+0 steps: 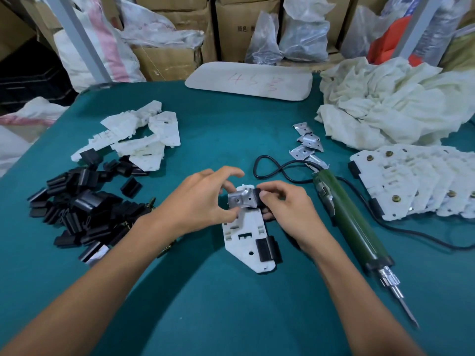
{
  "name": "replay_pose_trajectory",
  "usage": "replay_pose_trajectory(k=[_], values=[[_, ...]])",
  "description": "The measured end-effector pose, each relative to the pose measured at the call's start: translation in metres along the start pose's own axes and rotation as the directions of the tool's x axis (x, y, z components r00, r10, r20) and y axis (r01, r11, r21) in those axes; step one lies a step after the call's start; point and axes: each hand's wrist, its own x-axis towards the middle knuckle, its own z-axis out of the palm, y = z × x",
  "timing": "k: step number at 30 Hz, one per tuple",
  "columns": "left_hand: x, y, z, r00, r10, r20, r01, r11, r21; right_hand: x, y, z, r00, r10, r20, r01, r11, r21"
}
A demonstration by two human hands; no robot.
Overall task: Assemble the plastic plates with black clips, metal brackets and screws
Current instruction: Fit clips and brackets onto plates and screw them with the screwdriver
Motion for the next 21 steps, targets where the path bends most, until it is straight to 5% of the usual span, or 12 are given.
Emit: replay_pose_trajectory(k=[12,21], values=[[0.002,0.009,-0.002,0.999,0.008,0.036,-0.012,0.994,0.108,0.001,0.001,0.000,0.992,0.001,0.129,-0.024,0.985,0.173],[-0.017,0.004,0.026,0.970,-0.083,-0.228,0.023,0.967,-0.255,-0.002,-0.007,-0.003,0.990,0.015,0.138,-0.057,0.949,0.309]])
